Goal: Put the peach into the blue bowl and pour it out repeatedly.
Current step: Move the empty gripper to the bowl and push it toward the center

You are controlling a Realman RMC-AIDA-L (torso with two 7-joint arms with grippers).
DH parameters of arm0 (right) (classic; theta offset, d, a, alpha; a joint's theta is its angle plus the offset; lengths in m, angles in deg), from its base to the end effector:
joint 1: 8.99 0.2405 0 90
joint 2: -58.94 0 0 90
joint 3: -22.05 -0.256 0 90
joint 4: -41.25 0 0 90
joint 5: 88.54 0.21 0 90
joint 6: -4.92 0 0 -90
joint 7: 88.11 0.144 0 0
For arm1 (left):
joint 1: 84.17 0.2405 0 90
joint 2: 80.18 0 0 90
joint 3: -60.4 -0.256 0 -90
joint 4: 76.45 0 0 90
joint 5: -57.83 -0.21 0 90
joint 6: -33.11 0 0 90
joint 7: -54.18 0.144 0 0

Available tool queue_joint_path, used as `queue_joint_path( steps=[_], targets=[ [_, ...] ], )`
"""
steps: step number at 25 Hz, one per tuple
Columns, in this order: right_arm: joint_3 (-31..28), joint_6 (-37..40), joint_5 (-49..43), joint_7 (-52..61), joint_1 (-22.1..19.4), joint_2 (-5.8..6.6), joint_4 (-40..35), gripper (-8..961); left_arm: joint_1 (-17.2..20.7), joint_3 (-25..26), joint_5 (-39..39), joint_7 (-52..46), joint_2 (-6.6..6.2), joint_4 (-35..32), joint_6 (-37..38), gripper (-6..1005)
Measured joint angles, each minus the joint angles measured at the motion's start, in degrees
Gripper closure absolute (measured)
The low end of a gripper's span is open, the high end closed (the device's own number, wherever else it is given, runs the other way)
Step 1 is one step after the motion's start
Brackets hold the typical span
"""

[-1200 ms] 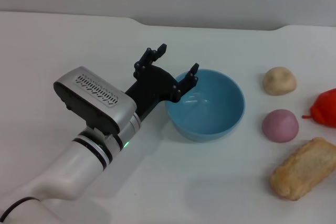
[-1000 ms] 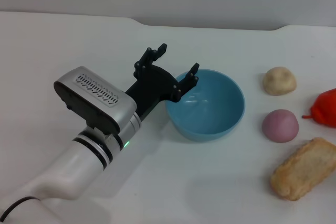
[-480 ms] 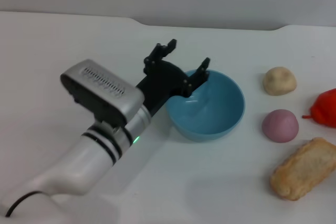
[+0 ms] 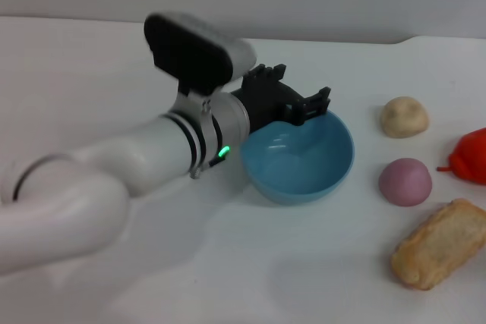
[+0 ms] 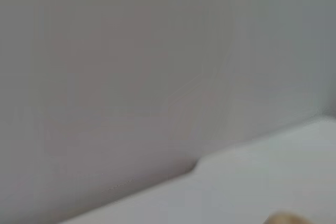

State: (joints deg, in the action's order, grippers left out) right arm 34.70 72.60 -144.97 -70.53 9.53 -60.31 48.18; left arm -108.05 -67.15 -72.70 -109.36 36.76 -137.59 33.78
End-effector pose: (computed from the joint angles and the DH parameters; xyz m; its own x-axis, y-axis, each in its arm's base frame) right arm 0.4066 0.2599 -0.0035 0.5223 -0.0918 -0.8478 -0.8232 0.2052 -0.5293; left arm -0.1712 0.3433 -0.1224 0.7874 0.3739 0.4900 0.6079 -0.6026 -0.5171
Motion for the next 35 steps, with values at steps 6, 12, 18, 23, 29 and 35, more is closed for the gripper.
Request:
queue_joint_path(
  steps=[6,12,18,23,29,35],
  targets=[
    [0.0,0.0,0.0,0.0,-0.1,-0.02,0.0,165,-1.7,15.1,-1.6,8.5,0.75,-6.7,24.7,196],
    [0.0,-0.1,0.0,0.0,-0.1,-0.02,0.0,166,-7.7,27.2,-1.7,10.5,0.80,-6.3,41.9,196],
    [-0.3,0.0,0.0,0.0,-0.1,0.03,-0.1,165,-15.1,31.0,-1.9,14.3,0.76,1.1,49.0,201],
    [-0.1,0.0,0.0,0.0,0.0,0.07,-0.1,165,-22.0,31.9,-1.9,15.3,0.77,11.6,50.2,222],
    [-0.1,0.0,0.0,0.0,0.4,0.12,-0.3,166,-23.5,32.2,-3.4,16.8,1.12,15.7,47.6,247],
    [0.0,0.0,0.0,0.0,1.0,0.16,-0.3,165,-23.3,32.3,-3.5,16.8,1.07,19.5,45.4,273]
  ],
)
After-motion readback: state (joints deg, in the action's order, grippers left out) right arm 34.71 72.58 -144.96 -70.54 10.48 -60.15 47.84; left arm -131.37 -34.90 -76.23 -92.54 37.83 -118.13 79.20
